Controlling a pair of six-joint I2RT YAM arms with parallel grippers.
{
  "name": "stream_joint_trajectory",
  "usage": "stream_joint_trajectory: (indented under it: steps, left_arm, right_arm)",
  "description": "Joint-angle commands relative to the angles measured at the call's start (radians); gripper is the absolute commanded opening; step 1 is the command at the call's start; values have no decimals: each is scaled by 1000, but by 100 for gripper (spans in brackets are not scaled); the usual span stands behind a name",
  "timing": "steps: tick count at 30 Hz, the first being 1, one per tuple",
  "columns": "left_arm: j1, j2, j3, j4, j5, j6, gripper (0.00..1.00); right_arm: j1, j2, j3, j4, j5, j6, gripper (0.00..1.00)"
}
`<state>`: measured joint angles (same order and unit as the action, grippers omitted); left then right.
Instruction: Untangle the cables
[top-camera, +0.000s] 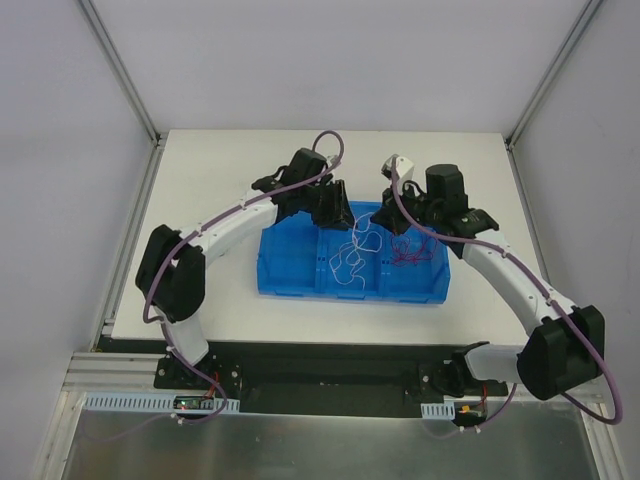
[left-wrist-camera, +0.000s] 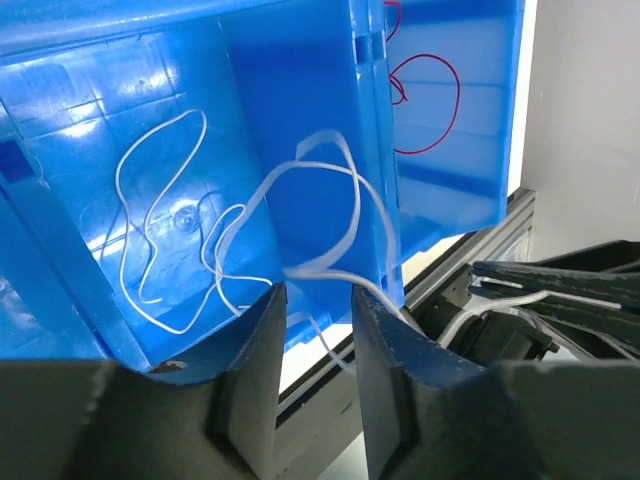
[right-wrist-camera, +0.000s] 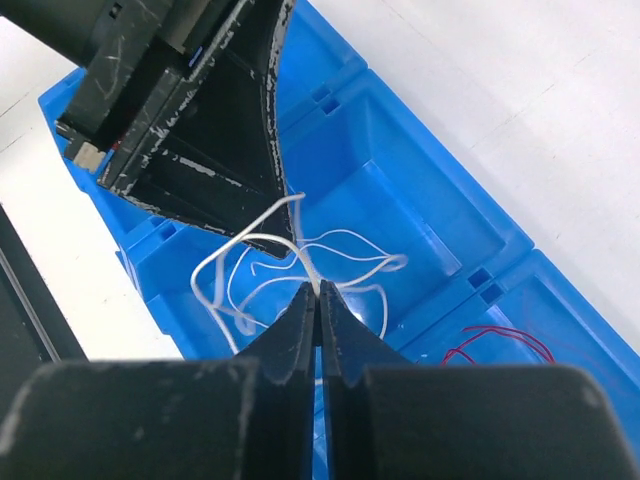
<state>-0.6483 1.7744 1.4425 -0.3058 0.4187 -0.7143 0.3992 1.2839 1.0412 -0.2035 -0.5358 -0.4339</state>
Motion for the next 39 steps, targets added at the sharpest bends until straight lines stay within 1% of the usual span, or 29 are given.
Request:
stream_joint_trajectory:
  steps: [1,2,6,10,14,15,18,21,23,27,30,32,33,34,36,37,39]
  left_arm:
    - [2,-88,-19,45,-14,42,38]
    - [10,-111,-34,45,-24,56,45]
    - [65,-235,-125,45,-34,90,59]
    - [154,-393,-263,43,-14,98,66]
    - [222,-553,-335,40,21,128,73]
    - [229,-584,-333,30,31,142,74]
    - [249,-654,-298,-48,8,188,76]
    - [289,-717,-272,-140,-61,248,79]
    - [329,-762,-277,-190,-147,279,83]
    - [415,-814,-310,-274,-317,303,93]
    - [489,-817,-336,-328,-391,303,96]
    - [559,-807,-361,-335,-379,312,95]
    - [591,-797,-372,-335,-362,320,90]
    - [617,-781,-378,-334,-345,326,81]
    - [668,-716,-376,-325,-302,354,58]
    - [677,-680,-369,-314,-284,371,52]
    - [687,-591,-337,-293,-270,410,47]
  right_arm:
    - [6,11,52,-10,-12,-29,3]
    - [6,15,57,-13,-15,-29,3]
    - [9,35,72,-28,-18,-31,4]
    - [20,66,94,-54,-15,-40,10]
    - [50,109,128,-94,13,-55,15]
    - [56,120,135,-99,17,-57,18]
    - [79,140,155,-114,42,-63,32]
    - [99,140,158,-111,83,-62,39]
    - [104,137,157,-105,103,-55,42]
    - [115,123,151,-88,144,-46,45]
    - [127,115,148,-76,177,-39,45]
    - [136,111,149,-73,186,-35,45]
    - [141,112,152,-68,188,-32,45]
    - [147,112,160,-62,189,-25,45]
    - [165,124,198,-48,197,7,45]
    - [179,138,227,-24,210,38,45]
    - [220,164,284,42,249,96,46]
